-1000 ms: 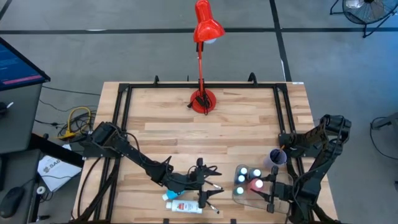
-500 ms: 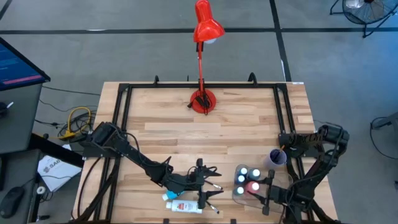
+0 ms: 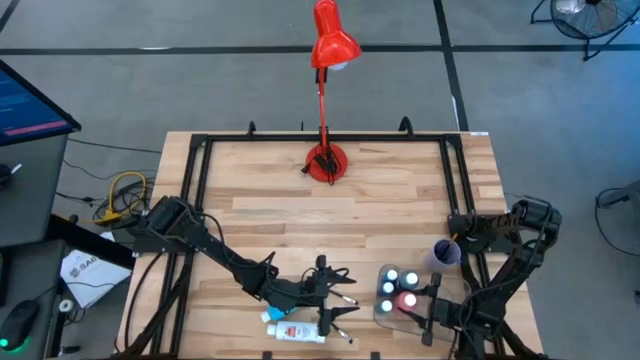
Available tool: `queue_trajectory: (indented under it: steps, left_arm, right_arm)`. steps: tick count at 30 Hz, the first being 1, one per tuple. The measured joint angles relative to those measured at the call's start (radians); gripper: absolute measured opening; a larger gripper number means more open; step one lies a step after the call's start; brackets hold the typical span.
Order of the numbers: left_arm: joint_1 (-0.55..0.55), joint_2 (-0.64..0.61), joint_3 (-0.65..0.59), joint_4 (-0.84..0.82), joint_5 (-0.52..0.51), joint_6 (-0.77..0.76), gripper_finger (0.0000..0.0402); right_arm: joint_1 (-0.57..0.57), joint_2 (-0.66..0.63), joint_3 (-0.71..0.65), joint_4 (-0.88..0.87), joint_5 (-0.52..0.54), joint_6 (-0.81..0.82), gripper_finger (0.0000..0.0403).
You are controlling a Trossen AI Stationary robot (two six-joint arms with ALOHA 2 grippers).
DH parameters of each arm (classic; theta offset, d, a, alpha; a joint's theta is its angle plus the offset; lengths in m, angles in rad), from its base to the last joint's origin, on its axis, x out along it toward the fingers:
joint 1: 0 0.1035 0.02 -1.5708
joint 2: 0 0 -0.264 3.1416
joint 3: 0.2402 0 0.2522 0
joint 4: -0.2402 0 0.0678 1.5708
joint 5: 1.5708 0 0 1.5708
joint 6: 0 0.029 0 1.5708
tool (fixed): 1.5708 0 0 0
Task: Pick & Place Paint Supplies
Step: Put the pink paint bottle into the transparent bin
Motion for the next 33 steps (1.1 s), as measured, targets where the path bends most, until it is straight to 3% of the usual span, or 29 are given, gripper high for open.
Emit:
queue_trajectory:
  steps: [18,33]
  left_arm:
    - [0.000,0.000,0.000,0.000,0.000,0.000,0.0273]
    - [0.000,0.000,0.000,-0.005,0.001,0.000,0.0273]
  right_arm:
    - [0.000,0.001,-0.001,-0.028,-0.053,0.069,0.0249]
    - [0.001,0.000,-0.001,-0.017,-0.038,0.075,0.0257]
